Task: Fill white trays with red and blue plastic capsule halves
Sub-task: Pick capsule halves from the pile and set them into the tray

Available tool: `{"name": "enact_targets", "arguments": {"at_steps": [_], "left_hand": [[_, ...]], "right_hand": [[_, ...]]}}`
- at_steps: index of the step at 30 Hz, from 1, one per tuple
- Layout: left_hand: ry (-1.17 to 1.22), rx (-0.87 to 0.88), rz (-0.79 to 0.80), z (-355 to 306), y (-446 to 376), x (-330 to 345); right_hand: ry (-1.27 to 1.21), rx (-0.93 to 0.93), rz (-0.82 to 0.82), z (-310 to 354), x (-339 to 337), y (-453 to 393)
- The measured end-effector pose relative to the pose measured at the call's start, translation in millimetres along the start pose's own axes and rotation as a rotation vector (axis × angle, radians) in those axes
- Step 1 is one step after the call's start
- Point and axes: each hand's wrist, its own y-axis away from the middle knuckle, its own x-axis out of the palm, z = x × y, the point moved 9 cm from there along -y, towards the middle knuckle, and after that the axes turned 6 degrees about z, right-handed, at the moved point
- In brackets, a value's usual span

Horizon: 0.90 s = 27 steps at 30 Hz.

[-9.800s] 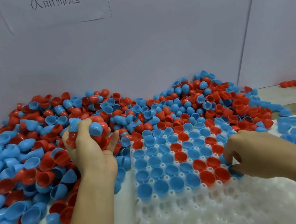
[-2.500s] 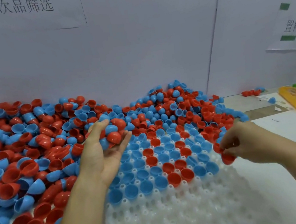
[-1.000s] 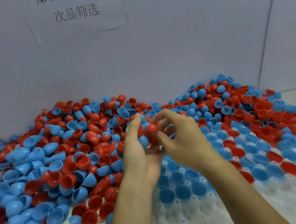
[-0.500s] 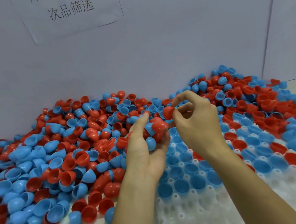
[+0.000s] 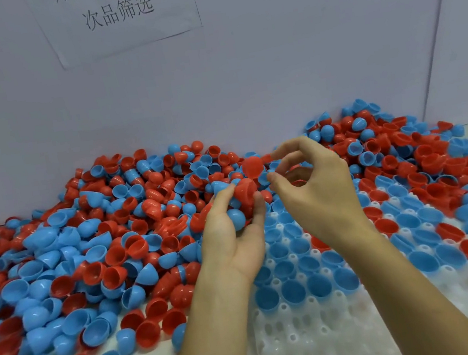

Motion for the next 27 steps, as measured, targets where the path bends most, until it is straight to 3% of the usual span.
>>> {"name": "enact_targets", "arguments": {"at_steps": [5,13,19,22,27], "left_hand": [[-0.108,0.051,0.081,-2,1,6],[-0.276,-0.036,0.194,6,5,16],[-0.316,-0.052,0.137,2,4,10],[-0.323,0.019,0.05,-14,0,-2],[-0.331,0.137,0.001,-48,2,-11]], "right_hand": [[0.101,-0.04,0.122,0,17,3],[0.165,-0.042,0.117,-2,13,2],[0.182,0.02,0.106,-6,8,1],[0.166,0.046,0.096,-3,1,0],[0.233,0.113,0.368,10,6,7]]}}
